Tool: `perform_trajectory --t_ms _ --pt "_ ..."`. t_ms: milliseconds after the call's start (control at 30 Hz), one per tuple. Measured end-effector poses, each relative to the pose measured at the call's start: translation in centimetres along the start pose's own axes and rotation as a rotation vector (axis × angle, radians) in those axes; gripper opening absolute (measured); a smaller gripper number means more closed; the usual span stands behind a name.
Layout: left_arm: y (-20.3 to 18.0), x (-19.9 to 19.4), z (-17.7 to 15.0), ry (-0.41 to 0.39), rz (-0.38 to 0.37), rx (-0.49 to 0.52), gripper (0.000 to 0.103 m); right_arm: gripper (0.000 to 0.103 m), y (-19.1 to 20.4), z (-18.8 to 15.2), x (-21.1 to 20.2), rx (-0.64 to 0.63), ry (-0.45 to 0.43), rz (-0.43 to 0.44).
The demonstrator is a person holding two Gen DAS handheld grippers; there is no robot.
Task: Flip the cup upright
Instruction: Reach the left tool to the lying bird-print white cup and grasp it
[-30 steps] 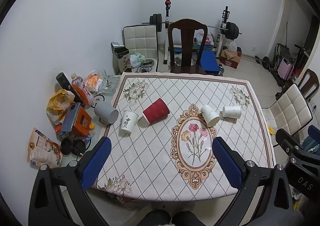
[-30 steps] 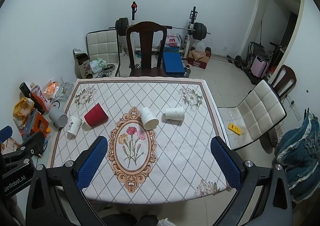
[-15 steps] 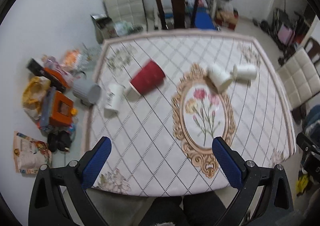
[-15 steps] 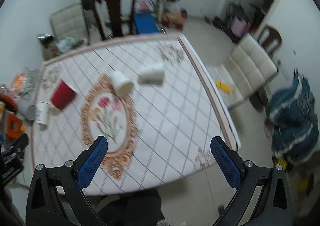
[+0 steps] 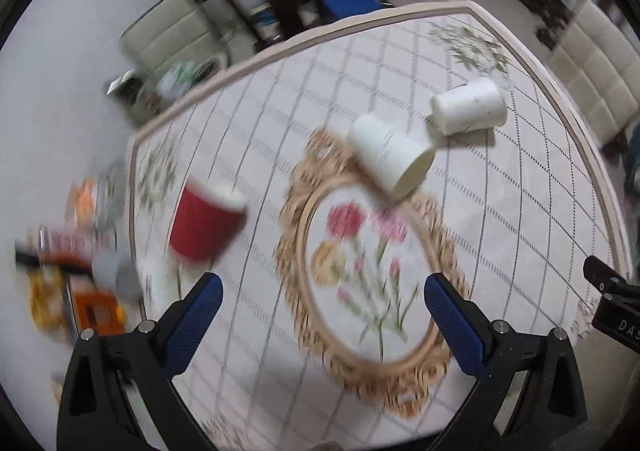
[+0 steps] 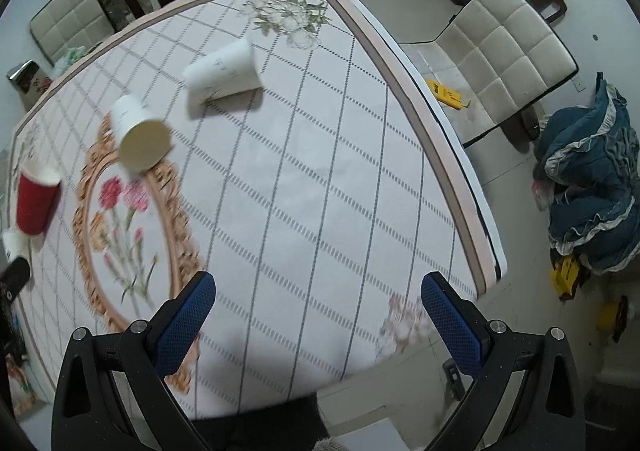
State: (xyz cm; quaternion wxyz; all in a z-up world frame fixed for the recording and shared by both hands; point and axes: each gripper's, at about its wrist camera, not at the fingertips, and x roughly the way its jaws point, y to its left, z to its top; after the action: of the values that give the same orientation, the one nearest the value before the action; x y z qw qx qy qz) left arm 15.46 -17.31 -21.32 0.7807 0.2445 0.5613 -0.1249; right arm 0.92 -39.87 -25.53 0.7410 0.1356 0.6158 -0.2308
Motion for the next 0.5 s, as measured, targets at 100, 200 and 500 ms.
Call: perform_trajectory --t_ms 100,200,500 --pt "-3.0 1.1 4.3 -0.052 0.037 0.149 0.103 0.103 -1.2 3.1 2.5 0.004 0.036 -0.005" --pt "-6.1 2.9 7.9 -0.086 0.058 0.314 0.103 0.103 -2.4 6.1 5.6 0.012 0.074 -0.017" --pt "-13.5 9.6 13.9 -0.064 0.05 0.666 0.091 0.103 -6.3 11.9 12.9 0.046 0.17 -0.047"
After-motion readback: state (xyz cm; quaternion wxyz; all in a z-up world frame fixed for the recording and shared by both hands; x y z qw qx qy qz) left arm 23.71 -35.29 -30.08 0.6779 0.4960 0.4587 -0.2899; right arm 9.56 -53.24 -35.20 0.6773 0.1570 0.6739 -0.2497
